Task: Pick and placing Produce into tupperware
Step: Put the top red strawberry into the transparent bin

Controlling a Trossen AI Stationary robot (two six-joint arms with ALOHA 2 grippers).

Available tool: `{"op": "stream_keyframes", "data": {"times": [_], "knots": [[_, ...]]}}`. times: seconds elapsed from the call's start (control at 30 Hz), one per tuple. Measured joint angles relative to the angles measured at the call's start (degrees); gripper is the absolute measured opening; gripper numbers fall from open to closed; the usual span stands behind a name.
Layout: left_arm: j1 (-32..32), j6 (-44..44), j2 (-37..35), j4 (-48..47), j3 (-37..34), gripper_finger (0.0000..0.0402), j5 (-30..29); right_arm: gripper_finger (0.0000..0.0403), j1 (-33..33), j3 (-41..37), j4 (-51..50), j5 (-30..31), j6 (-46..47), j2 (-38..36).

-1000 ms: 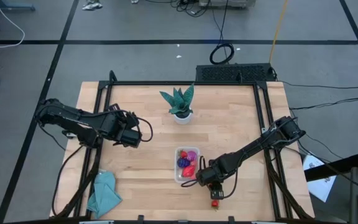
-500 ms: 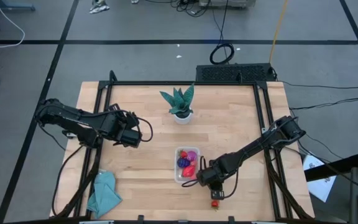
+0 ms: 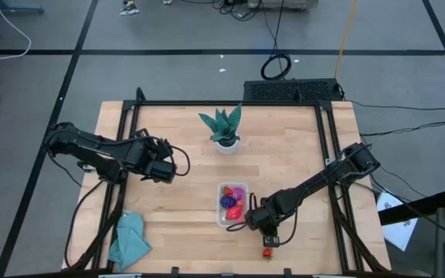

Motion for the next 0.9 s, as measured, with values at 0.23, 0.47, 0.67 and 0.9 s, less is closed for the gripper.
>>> {"op": "stream_keyframes", "data": {"times": [0.23,0.47,0.67,0.9], "knots": [[0.0,0.0,0.0,0.0,0.0,0.0225,0.0,0.0087,-0.1,1.9,-2.4,0.0,-1.2,0.0],[0.0,0.5,0.0,0.0,0.0,0.0225,-0.1,0.0087,-0.9,8.4,-7.1,0.1,-4.6,-0.2],[0.0,0.6,0.0,0.0,0.0,0.0225,-0.5,0.0087,-2.4,15.2,-11.7,0.4,-7.8,-0.2],[0.0,0.8,0.0,0.0,0.0,0.0225,-0.6,0.0087,-4.1,20.2,-13.3,0.5,-11.6,-0.2]]}}
